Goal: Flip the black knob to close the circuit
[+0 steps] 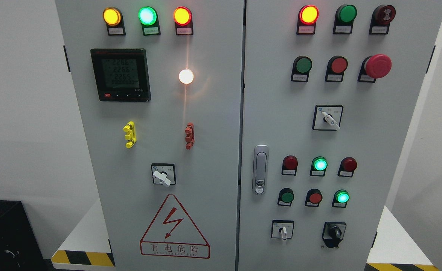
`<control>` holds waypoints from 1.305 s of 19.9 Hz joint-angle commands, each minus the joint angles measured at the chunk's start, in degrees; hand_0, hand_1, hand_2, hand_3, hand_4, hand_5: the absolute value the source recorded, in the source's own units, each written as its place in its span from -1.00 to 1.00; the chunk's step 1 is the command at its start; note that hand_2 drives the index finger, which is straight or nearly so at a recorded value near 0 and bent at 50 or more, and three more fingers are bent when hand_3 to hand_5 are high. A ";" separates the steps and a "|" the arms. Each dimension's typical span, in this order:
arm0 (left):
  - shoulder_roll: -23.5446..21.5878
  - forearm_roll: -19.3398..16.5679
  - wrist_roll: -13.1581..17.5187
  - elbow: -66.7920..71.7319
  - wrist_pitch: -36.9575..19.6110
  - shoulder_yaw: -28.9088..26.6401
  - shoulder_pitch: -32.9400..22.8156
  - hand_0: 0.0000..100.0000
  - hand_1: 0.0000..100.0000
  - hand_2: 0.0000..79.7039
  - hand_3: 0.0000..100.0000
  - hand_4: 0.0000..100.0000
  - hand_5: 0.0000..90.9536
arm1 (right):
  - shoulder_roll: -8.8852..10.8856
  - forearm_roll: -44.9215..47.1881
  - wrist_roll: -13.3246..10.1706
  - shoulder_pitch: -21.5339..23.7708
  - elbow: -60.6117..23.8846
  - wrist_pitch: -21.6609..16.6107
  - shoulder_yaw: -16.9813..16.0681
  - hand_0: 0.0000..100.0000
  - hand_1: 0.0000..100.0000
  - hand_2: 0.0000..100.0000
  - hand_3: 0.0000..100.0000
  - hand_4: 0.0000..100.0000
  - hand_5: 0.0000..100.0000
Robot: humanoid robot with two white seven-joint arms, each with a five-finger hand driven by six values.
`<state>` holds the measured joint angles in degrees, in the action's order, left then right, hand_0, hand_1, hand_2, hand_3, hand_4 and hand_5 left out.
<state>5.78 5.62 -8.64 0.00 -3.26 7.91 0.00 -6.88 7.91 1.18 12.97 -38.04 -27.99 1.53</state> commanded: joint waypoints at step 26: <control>0.02 0.00 0.03 -1.67 0.00 0.00 -1.32 -0.76 0.11 -1.00 -1.00 -1.00 -1.00 | 0.29 -51.05 -9.27 2.32 -55.64 11.11 -5.13 -1.00 -1.00 0.79 1.00 0.73 0.65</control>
<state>5.77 5.62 -8.64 0.00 -3.26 7.91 0.00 -6.62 -33.34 -7.89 15.59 -78.77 -19.29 -0.63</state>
